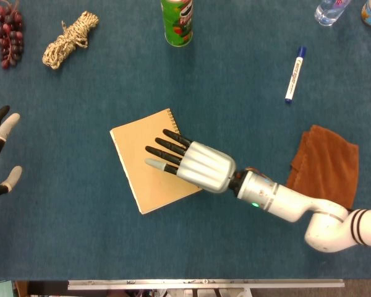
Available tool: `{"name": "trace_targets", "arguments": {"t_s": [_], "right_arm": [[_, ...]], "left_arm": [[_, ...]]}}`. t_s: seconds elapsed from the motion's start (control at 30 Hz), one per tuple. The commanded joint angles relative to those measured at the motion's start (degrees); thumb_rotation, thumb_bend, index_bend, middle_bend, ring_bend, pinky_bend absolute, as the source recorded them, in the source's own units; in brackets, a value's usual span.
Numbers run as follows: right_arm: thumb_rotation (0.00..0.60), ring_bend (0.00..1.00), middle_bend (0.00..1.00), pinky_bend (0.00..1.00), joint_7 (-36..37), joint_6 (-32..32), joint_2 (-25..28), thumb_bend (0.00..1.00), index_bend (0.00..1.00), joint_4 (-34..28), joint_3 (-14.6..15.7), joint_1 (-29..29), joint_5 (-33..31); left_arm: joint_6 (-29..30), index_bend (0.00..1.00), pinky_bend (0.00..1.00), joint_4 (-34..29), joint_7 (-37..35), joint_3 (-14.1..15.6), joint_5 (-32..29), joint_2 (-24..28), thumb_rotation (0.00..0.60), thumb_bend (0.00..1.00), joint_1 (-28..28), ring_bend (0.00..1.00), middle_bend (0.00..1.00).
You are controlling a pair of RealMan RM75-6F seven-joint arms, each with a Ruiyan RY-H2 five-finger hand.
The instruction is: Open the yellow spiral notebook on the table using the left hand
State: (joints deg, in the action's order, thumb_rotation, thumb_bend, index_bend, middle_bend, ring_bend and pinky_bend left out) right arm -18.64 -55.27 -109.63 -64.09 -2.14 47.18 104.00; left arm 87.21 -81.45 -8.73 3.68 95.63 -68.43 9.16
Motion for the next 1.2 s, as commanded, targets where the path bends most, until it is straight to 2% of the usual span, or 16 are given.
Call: {"name": "trace_targets", "arguments": {"t_s": [0.03, 0.17, 0.27, 0.53, 0.67, 0.83, 1.07, 1.2], "right_arm": [[0.6, 0.0, 0.03, 0.06, -0.2, 0.6, -1.4, 0.0, 0.0, 0.2, -0.7, 0.7, -1.3], [0.6, 0.0, 0.03, 0.06, -0.8, -0.3, -0.7, 0.0, 0.0, -1.0, -0.3, 0.6, -1.5], [0.6, 0.0, 0.03, 0.06, -1.0, -2.5, 3.3, 0.0, 0.0, -4.6, 0.3, -0.9, -1.9], [0.6, 0.0, 0.05, 0.06, -3.5, -10.0, 22.8, 0.0, 0.0, -21.5, 0.6, -7.6, -5.1], [0.6, 0.0, 0.09, 0.06, -3.4, -14.5, 30.8, 0.02, 0.01, -27.5, 1.3, -11.4, -6.0], [0.6, 0.01, 0.16, 0.06, -0.7, -20.3, 38.1, 0.14, 0.12, -30.1, 2.8, -16.6, -6.9], [0.6, 0.02, 0.17, 0.06, 3.9, -27.2, 44.0, 0.14, 0.14, -31.4, 2.5, -22.3, -8.9], [0.6, 0.02, 0.17, 0.06, 4.5, -29.4, 45.6, 0.14, 0.14, -31.8, 2.1, -24.6, -9.7]], "left_arm": [[0.0, 0.0, 0.0, 0.0, -0.1, -0.1, 0.1, 0.0, 0.6, 0.3, 0.0, 0.0, 0.0], [0.0, 0.0, 0.0, 0.0, -0.1, -0.2, 0.5, 0.1, 0.6, 0.3, 0.2, 0.0, 0.0], [-0.5, 0.0, 0.0, 0.2, -0.1, -0.3, 1.0, 0.4, 0.6, 0.3, 0.7, 0.0, 0.0], [-3.9, 0.0, 0.0, 4.3, 0.3, 0.5, 3.7, 0.4, 0.6, 0.3, 3.6, 0.0, 0.0], [-5.3, 0.02, 0.0, 8.2, -0.7, 1.3, 7.1, -0.5, 0.6, 0.3, 6.1, 0.0, 0.0], [-5.4, 0.14, 0.0, 13.2, -2.9, 1.7, 11.5, -3.2, 0.6, 0.3, 9.8, 0.0, 0.0], [-7.4, 0.24, 0.0, 18.8, -4.1, 2.2, 15.8, -7.6, 0.6, 0.3, 15.4, 0.0, 0.05], [-8.9, 0.25, 0.0, 21.5, -4.4, 2.8, 17.5, -10.0, 0.6, 0.3, 18.4, 0.0, 0.06]]}}
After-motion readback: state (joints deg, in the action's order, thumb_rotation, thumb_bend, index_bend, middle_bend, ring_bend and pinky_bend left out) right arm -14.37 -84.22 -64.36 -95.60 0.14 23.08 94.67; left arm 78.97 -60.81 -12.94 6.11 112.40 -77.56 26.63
